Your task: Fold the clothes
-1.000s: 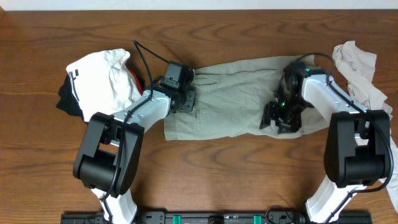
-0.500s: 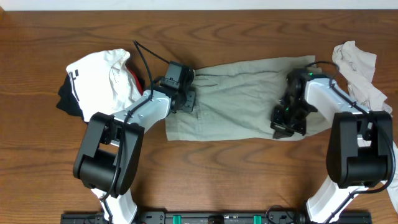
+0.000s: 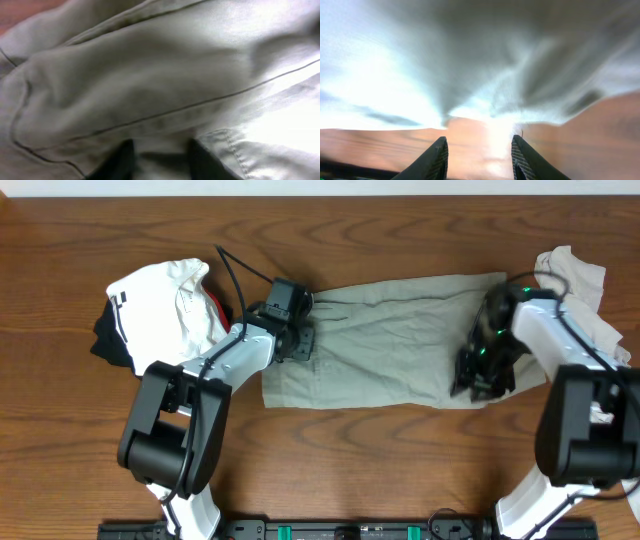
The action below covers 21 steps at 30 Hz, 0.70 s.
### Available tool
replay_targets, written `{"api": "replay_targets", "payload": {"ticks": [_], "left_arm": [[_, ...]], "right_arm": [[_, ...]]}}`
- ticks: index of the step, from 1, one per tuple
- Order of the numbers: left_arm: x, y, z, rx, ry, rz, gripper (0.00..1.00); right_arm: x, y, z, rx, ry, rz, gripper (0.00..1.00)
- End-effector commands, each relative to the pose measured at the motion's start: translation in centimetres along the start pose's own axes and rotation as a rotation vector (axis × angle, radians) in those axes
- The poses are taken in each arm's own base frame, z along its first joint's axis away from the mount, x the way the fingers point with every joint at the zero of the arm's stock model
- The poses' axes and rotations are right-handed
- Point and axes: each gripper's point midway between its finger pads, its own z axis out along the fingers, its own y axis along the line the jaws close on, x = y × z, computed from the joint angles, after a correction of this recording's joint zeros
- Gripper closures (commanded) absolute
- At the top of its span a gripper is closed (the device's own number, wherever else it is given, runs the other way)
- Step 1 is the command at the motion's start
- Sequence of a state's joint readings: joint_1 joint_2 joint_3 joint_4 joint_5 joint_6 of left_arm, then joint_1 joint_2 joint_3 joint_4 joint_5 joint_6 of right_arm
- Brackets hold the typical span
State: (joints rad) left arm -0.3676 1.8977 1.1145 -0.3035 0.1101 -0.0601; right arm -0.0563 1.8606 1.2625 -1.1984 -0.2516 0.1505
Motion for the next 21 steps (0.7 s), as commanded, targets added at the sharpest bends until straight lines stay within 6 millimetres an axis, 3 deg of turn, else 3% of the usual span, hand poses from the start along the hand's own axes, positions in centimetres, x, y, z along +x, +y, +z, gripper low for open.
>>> {"api": "replay_targets", "payload": {"ticks": [1,3,6,9,15,17,21], "left_arm": [[-1.2,0.7,-2.2,-0.026,-0.038,-0.041,0.5],[-1.9,-0.1,-3.7,0.016,-0.065,-0.039,0.46],[-2.3,-2.0,-5.9,0.115,-0.09,-0.03,0.48],[-2.1,-4.0,-6.6,0.201,-0.083,-0.01,0.64],[-0.5,-7.4,-5.2,0.24,-0.04,0.117,0.71],[0.2,-8.2,-4.4,0.241,-0.018,0.161,0.72],[1.6,-7.4,-1.8,0.176,0.044,0.157,0.75]], "right_arm": [[-2.4,2.8,-5.2,-0.203,-0.187,-0.044,0.7],[-3.4,3.1,-6.3,-0.237,-0.248,-0.035,0.79],[-4.5,3.3,-6.5,-0.246,-0.291,-0.031,0.85],[-5.5,4.2,-6.5,-0.249,-0.331,-0.071,0.88],[-7.5,7.9,-5.9,-0.264,-0.406,-0.172,0.9],[-7.9,9.4,-4.8,-0.268,-0.402,-0.202,0.9],[-7.9,11.0,-1.3,-0.206,-0.345,-0.23,0.91]]}}
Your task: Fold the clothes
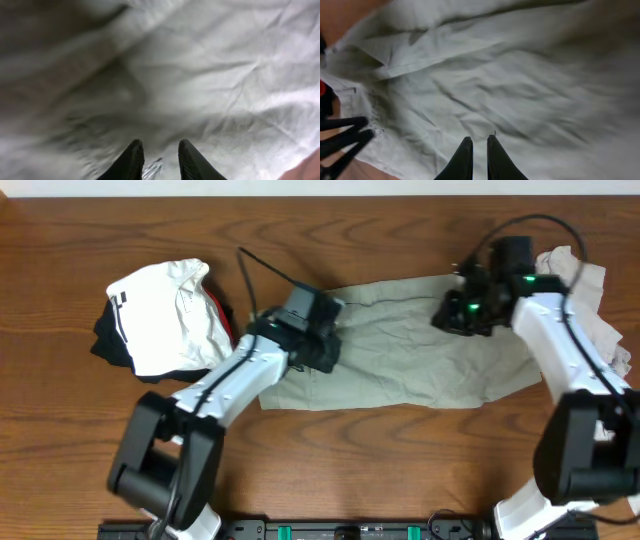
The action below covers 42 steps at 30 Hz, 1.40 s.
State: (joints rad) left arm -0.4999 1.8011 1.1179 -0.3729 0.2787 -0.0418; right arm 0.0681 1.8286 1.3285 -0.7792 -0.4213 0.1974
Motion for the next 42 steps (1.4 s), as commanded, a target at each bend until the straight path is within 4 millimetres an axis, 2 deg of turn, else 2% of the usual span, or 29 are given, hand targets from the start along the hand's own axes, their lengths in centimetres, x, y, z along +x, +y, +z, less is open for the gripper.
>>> {"api": "replay_targets", "payload": {"ticks": [1,4,7,11,13,18,24,27,30,31,33,36,39,42], "left_arm": [[0.9,1.6,1.9,-0.052,0.049,0.005,0.75],[1.8,2.5,2.9,-0.076,0.083,-0.014,0.75],[2.4,3.1,3.4,-0.097,0.108,-0.021,0.75],[3.3,4.2,3.5,-0.156,0.139,-0.024,0.75],[3.4,4.5,3.4,-0.172,0.147,-0.022,0.75],[3.6,4.7,3.3,-0.183,0.153,-0.024,0.75],[3.7,4.7,3.3,-0.183,0.159,-0.025,0.75],[3.4,4.6,2.9,-0.183,0.153,-0.034,0.7],[2.3,4.1,1.1,-0.185,0.134,-0.094,0.62],[1.8,3.8,0.2,-0.186,0.123,-0.112,0.55],[0.7,3.2,-2.0,-0.186,0.099,-0.153,0.36],[-1.0,2.2,-5.4,-0.176,0.027,-0.197,0.32],[-1.9,1.4,-8.4,-0.162,-0.047,-0.248,0.19],[-2.0,0.9,-10.6,-0.153,-0.084,-0.263,0.18]], "right_arm": [[1.8,0.0,3.4,0.059,0.087,0.018,0.91],[3.1,-1.5,5.7,0.162,0.142,0.025,0.92],[4.2,-5.2,6.1,0.337,0.184,0.053,0.92],[4.8,-11.6,3.2,0.63,0.199,0.11,0.94],[4.9,-13.9,1.5,0.698,0.194,0.164,0.94],[5.0,-18.5,-0.9,0.713,0.178,0.312,0.88],[5.6,-23.5,-3.6,0.704,0.136,0.513,0.88],[5.2,-23.2,-3.8,0.562,0.125,0.583,0.88],[3.4,-20.6,-3.9,0.307,0.097,0.545,0.88],[2.7,-19.7,-4.2,0.236,0.076,0.53,0.87],[1.4,-17.9,-5.4,0.115,0.02,0.507,0.84],[-0.1,-15.5,-8.0,0.017,-0.066,0.479,0.82],[-1.1,-12.8,-10.3,-0.042,-0.137,0.399,0.8],[-1.2,-9.5,-11.6,-0.072,-0.162,0.273,0.79]]}}
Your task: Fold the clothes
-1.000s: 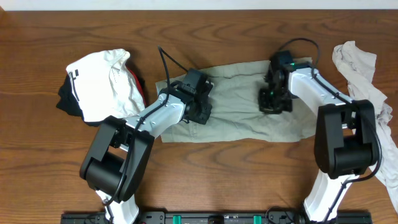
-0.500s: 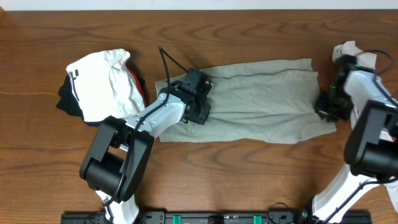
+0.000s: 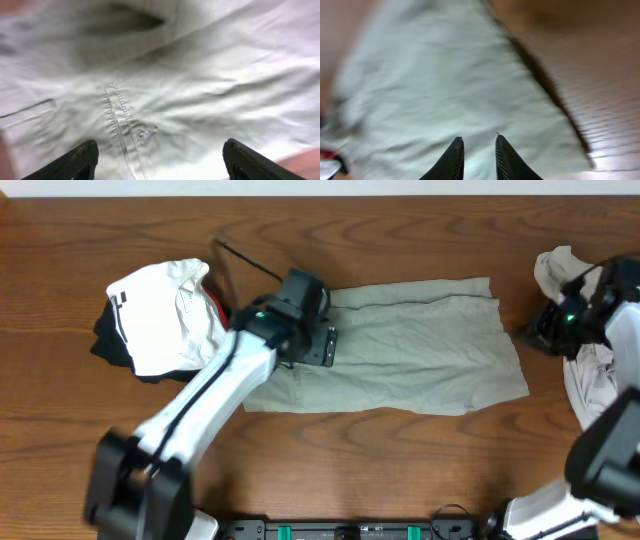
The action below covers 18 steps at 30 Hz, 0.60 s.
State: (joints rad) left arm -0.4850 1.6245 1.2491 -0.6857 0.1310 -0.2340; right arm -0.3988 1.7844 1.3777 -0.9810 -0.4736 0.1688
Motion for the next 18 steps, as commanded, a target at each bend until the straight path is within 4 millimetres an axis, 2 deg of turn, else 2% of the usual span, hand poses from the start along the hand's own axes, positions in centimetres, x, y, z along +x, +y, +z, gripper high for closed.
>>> {"api": "replay_targets", "payload": {"ticks": [1,4,6,8,11,13,16,18], "left_arm": [[-0.8,-0.1,-2.5,0.004,-0.055,-0.06,0.18],[-0.5,0.0,-3.2,0.004,-0.055,-0.06,0.18],[-0.1,0.1,-3.5,0.0,-0.042,-0.061,0.19],[0.7,0.6,-3.6,-0.021,-0.013,-0.069,0.19],[2.6,3.8,-3.9,-0.135,0.058,-0.244,0.16],[3.6,5.3,-4.2,-0.151,0.105,-0.309,0.16],[4.7,6.7,-4.7,-0.13,0.165,-0.39,0.16],[5.3,7.1,-5.0,-0.093,0.204,-0.44,0.16]], "right_arm": [[1.1,5.4,-2.1,-0.13,-0.025,-0.177,0.81],[2.9,8.4,-0.9,-0.14,0.02,-0.284,0.87],[4.5,9.9,1.2,-0.101,0.065,-0.36,0.88],[6.1,10.5,3.7,-0.022,0.11,-0.402,0.88],[8.5,10.9,7.5,0.101,0.174,-0.439,0.89],[9.5,10.8,9.7,0.179,0.196,-0.473,0.91],[10.4,10.2,12.9,0.281,0.208,-0.494,0.92],[10.2,9.2,14.4,0.348,0.198,-0.487,0.92]]}}
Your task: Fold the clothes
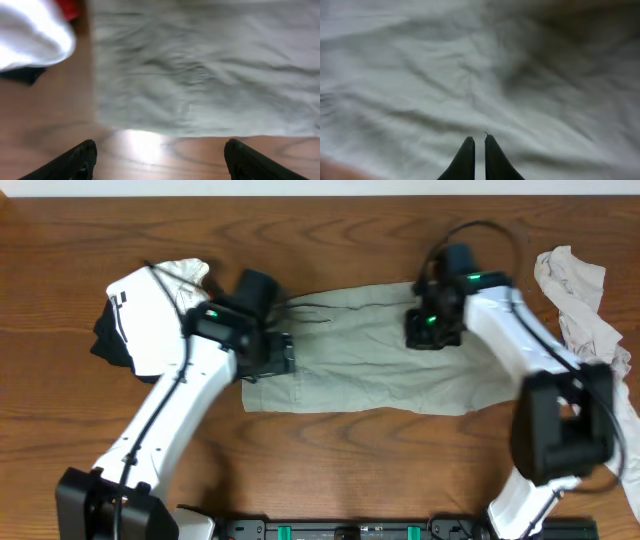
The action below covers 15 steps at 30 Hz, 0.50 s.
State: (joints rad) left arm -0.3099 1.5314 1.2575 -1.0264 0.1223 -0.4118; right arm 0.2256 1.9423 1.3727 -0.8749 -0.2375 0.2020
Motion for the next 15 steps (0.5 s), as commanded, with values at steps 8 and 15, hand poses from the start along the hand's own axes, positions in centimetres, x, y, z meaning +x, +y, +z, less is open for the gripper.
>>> {"api": "replay_targets", "payload": {"ticks": [8,15], "left_arm": [[1.5,0.2,-0.6,0.106,0.113,-0.08,0.15],[3.0,0.9,0.9,0.083,0.16,-0.107,0.13]], "right_arm": [[0.0,-10.3,4.5,0.393,0.021,0.252,0.93],[1.7,-15.4,3.2,0.356,0.084,0.444,0.93]]}}
